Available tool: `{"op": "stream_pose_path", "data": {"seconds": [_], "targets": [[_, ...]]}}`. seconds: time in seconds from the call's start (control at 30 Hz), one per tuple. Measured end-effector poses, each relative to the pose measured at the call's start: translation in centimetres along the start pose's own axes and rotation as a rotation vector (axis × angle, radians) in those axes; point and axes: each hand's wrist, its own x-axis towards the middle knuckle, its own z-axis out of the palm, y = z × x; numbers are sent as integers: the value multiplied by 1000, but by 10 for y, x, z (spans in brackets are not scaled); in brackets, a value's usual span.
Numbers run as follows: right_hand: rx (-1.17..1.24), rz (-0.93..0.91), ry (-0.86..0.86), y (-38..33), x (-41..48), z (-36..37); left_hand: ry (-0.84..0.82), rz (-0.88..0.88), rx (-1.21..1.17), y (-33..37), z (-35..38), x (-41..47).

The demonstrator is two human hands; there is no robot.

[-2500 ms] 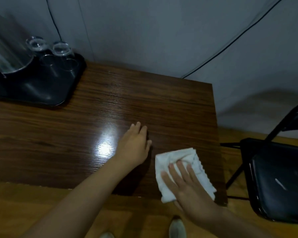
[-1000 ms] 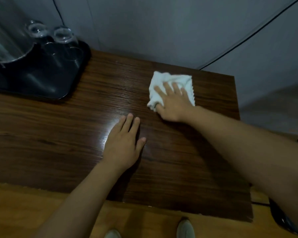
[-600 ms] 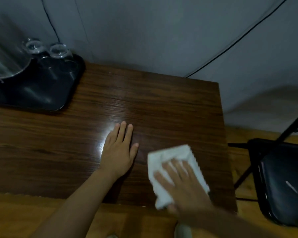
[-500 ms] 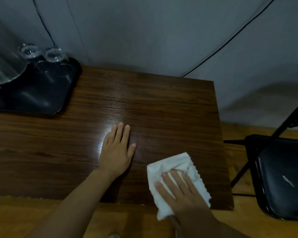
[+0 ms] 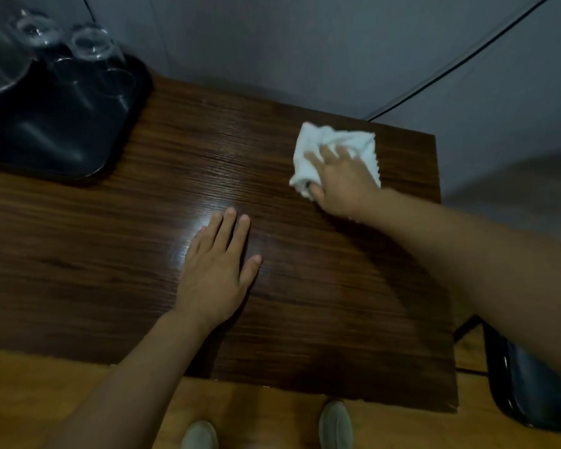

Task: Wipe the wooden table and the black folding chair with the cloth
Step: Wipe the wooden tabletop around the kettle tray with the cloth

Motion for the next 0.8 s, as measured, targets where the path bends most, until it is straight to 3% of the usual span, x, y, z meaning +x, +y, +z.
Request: {"op": "stream_pose_path", "data": {"seconds": [0.17, 0.27, 0.43, 0.53, 0.67, 0.8], "targets": [[23, 57, 19, -12, 11, -5, 1, 2, 12, -1, -1, 1], [26, -5, -9, -41, -63, 12, -33, -9, 15, 1, -3, 2], [34, -264, -144, -95, -221, 47, -89, -21, -12, 5, -14, 1], [-54, -258, -182, -108, -268, 60, -94, -18, -13, 7, -15, 0], [42, -218, -155, -110, -248, 65, -46, -2, -1, 5, -10, -2], [116, 21, -60, -90, -135, 48, 6, 6, 38, 5, -4, 0]]}}
